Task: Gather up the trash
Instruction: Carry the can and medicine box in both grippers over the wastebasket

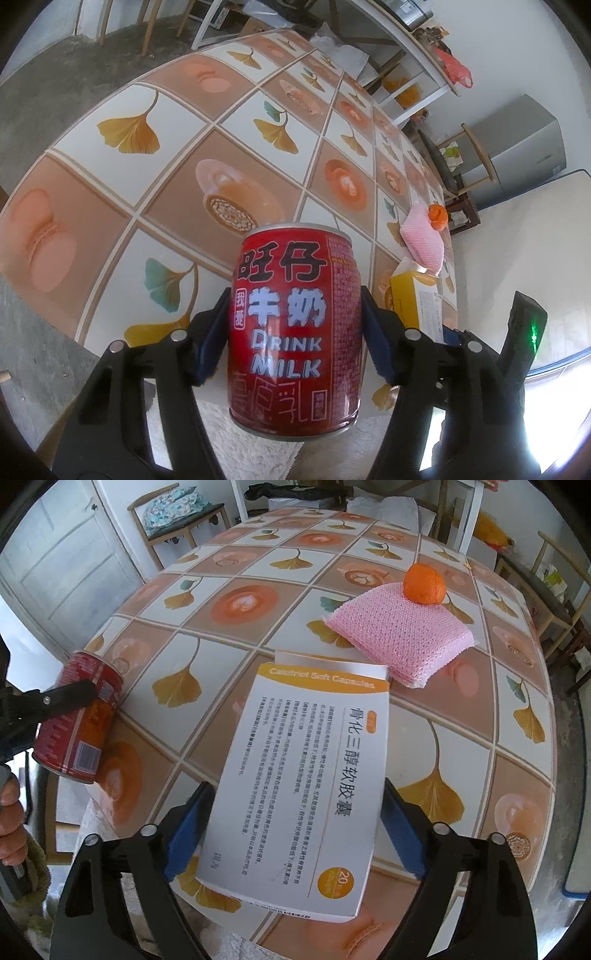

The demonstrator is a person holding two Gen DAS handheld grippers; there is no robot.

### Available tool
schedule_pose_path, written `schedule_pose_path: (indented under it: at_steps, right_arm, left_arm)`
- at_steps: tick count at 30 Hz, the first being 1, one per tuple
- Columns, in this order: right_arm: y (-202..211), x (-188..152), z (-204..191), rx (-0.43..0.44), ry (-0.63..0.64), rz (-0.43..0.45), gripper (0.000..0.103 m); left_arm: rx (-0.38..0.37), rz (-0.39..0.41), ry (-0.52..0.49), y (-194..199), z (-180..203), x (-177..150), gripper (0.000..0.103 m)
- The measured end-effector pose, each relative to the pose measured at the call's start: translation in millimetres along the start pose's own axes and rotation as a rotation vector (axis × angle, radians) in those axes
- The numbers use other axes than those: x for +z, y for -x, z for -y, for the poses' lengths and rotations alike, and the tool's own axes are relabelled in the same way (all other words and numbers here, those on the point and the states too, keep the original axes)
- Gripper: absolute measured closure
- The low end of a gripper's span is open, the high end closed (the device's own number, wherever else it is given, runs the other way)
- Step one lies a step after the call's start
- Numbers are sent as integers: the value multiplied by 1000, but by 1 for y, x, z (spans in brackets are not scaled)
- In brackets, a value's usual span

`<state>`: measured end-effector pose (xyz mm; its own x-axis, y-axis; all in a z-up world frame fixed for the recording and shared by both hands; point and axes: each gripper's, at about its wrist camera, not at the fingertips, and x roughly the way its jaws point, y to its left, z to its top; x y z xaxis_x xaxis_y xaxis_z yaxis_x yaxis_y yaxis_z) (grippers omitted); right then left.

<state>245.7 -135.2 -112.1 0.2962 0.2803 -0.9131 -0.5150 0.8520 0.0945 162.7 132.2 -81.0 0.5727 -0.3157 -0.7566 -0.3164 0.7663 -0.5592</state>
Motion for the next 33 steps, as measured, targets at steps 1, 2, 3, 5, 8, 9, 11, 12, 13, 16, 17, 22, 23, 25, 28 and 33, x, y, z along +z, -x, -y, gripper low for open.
schedule_pose_path:
  at_steps: [1,2,3,5,8,9,11,12,13,16,17,22,23,25,28,33]
  right_arm:
    - [0,0,0,0,-2,1,23]
    - [1,0,1,2,-4,2,24]
    - [1,0,1,0,-5,4,25]
    - [2,-1,1,-3,-7,8,26]
    - [5,-2,1,3,-12,20,27]
    - [7,-2,1,6,-13,26,28]
    - [12,-2,1,13,-14,42,28]
    - [15,-3,1,19,-14,50,28]
    - [17,-3,1,24,-16,57,28]
    - [27,-4,4,65,-32,85,28]
    - [33,-5,7,87,-43,99,28]
    - [60,-11,25,198,-111,177,28]
    - [66,-12,29,210,-123,191,28]
    - [79,-17,39,232,-156,228,28]
    - [105,-36,65,259,-236,293,28]
    - [137,-83,113,209,-380,369,28]
  left_arm:
    - [-3,5,-4,1,1,-1,41]
    - [-8,14,-14,3,2,-2,41]
    - [-11,19,-22,4,3,-3,41]
    - [-18,32,-39,7,6,-6,41]
    - [-25,51,-65,11,11,-10,41]
    - [-29,58,-72,13,12,-10,41]
    - [-36,70,-82,16,14,-11,41]
    - [-40,78,-88,18,16,-12,41]
    - [-43,84,-93,19,18,-12,41]
    - [-57,111,-110,27,23,-14,41]
    - [-63,122,-116,31,26,-15,41]
    - [-104,159,-143,45,44,-17,41]
    - [-115,165,-152,49,51,-17,41]
    - [-131,170,-174,52,62,-17,41]
    - [-171,166,-229,52,92,-18,41]
    - [-259,99,-319,35,146,-25,41]
